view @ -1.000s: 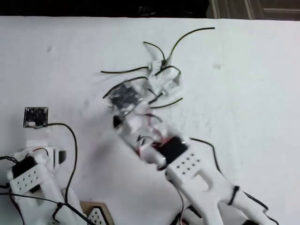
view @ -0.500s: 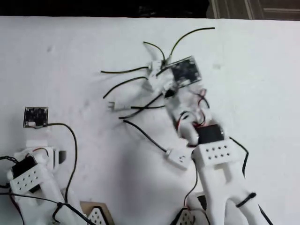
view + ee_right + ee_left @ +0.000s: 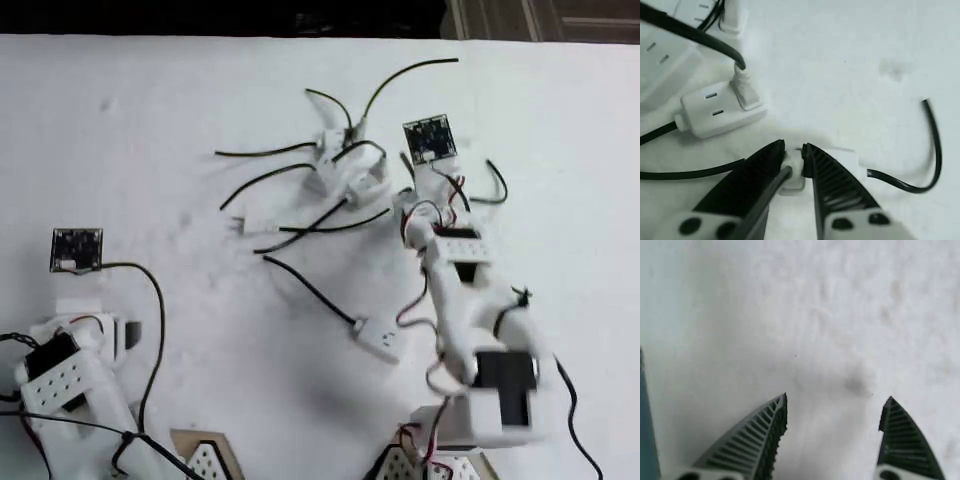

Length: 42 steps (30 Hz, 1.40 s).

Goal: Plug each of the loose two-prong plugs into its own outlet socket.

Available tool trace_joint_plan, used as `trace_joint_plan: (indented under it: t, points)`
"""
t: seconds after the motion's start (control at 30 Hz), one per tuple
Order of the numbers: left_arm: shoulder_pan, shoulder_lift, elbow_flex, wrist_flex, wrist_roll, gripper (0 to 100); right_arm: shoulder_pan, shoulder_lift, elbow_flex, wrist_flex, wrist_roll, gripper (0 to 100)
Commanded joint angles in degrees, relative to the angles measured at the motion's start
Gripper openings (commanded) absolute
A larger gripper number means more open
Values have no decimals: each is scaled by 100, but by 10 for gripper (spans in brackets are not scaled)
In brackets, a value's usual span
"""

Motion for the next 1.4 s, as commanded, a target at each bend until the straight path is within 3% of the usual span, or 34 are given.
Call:
trace_joint_plan:
  t: [0.0, 0.2, 0.37, 0.6, 0.83, 0.97, 1.13, 1.37]
  points:
    - [-48, -145, 0, -88, 79, 297, 84, 629, -668, -4, 53, 18]
    - [-48, -171, 53, -97, 79, 297, 66, 1015, -1354, 1068, 44, 18]
    - [-48, -171, 53, -97, 79, 297, 48, 752, -1424, 1376, 35, 25]
    - [-48, -171, 53, -97, 79, 297, 48, -681, -1407, 3011, -695, 235]
    - [-48, -171, 53, -97, 79, 297, -127, -2431, -1398, 4215, -738, 239]
    - [-48, -171, 53, -97, 79, 297, -778, -3020, -1336, 4954, -712, 210]
    - [-48, -171, 62, -97, 79, 297, -1657, -3002, -686, 4637, -642, 170]
    - [-48, -171, 62, -97, 79, 297, -1842, -1763, -316, 3538, 589, 181]
